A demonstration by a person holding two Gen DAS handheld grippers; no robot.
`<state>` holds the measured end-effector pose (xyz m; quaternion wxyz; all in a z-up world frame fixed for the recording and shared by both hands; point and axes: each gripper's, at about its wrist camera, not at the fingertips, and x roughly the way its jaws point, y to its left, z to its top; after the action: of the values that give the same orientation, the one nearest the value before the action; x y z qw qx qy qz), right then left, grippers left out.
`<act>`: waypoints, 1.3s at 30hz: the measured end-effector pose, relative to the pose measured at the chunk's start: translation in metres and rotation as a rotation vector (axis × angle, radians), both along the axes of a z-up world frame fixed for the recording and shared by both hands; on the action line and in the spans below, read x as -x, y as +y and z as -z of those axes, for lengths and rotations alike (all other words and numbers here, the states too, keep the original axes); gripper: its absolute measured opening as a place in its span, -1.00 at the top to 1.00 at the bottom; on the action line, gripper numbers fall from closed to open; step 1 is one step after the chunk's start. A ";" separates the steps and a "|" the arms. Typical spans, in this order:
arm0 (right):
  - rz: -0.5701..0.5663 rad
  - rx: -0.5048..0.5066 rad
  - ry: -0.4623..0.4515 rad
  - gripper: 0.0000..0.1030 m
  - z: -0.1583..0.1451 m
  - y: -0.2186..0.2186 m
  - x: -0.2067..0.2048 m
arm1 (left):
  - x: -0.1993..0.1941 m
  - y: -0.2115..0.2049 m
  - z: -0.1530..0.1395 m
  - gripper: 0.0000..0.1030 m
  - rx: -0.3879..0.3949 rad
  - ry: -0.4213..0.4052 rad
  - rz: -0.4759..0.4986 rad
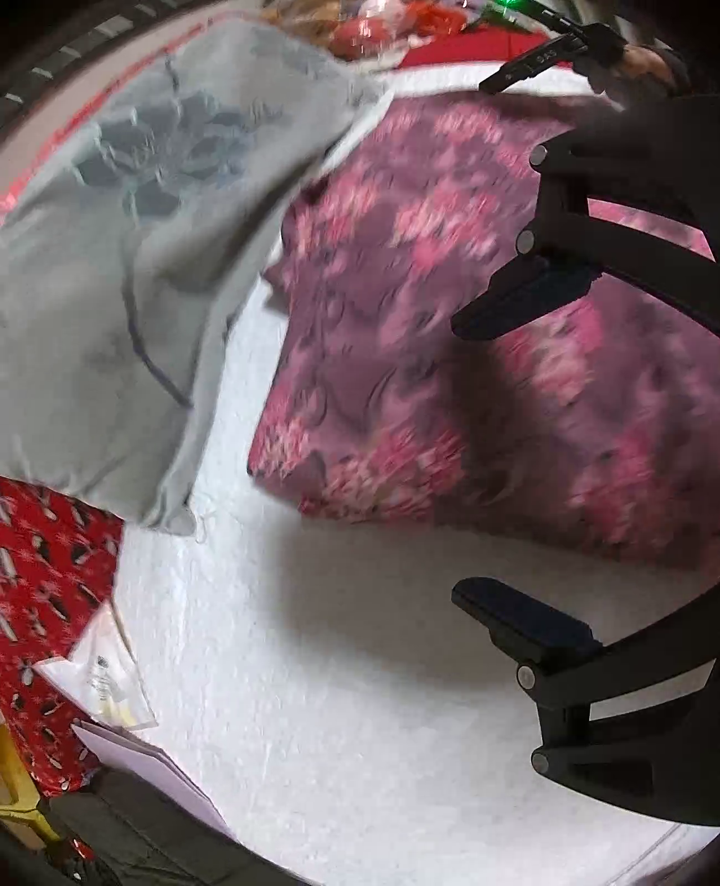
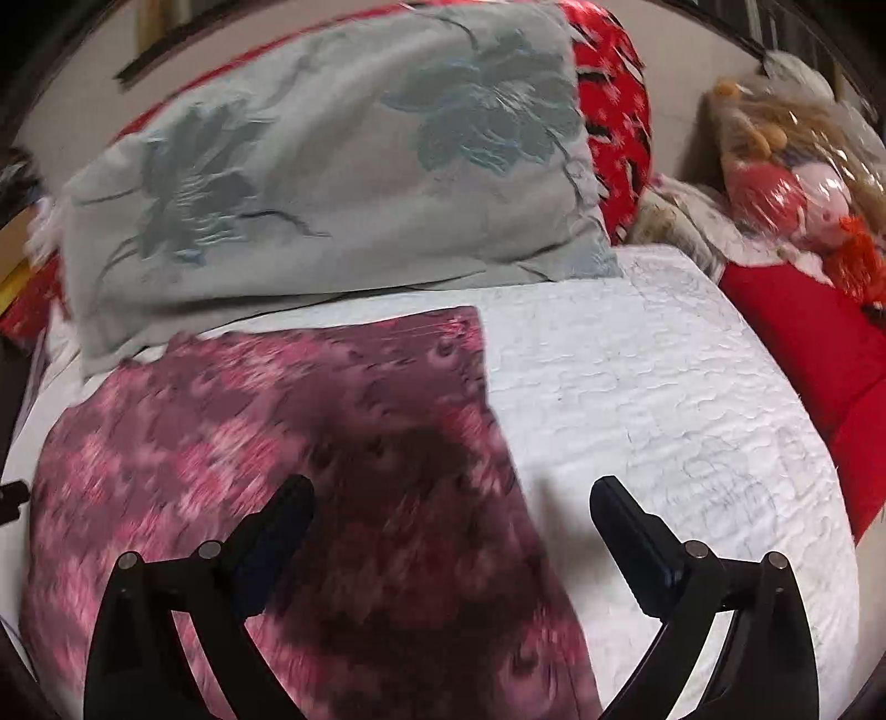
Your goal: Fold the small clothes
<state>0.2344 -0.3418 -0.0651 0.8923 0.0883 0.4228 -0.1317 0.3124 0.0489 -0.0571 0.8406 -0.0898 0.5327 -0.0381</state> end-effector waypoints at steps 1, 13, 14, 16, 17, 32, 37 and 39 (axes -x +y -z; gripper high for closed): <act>0.022 0.017 0.054 -0.95 0.013 -0.003 -0.008 | -0.008 -0.003 0.012 -0.71 -0.027 0.035 0.002; -0.121 0.051 -0.035 -0.94 -0.011 0.054 0.027 | 0.011 0.021 0.029 -1.00 -0.023 0.095 0.058; -0.183 0.051 -0.034 -0.95 -0.013 0.072 0.033 | 0.016 0.025 0.033 -1.00 -0.031 0.122 0.069; -0.282 0.060 -0.023 -0.95 -0.013 0.105 0.043 | 0.026 0.031 0.033 -1.00 -0.031 0.138 0.082; -0.350 0.065 -0.019 -0.94 -0.014 0.128 0.050 | 0.032 0.035 0.031 -1.00 -0.031 0.143 0.089; -0.891 0.565 -0.115 -0.94 0.026 0.370 0.117 | 0.051 0.148 0.012 -1.00 0.194 0.181 -0.092; -0.794 0.615 -0.156 -0.37 0.029 0.380 0.097 | 0.039 0.136 0.006 -1.00 0.252 0.179 -0.051; -0.803 0.585 -0.136 0.41 0.030 0.377 0.090 | 0.027 0.129 0.006 -1.00 0.285 0.195 -0.035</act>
<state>0.1442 0.0348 -0.0953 0.8854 -0.3268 0.3099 0.1151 0.2853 0.1776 -0.0635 0.7643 -0.2207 0.5993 -0.0899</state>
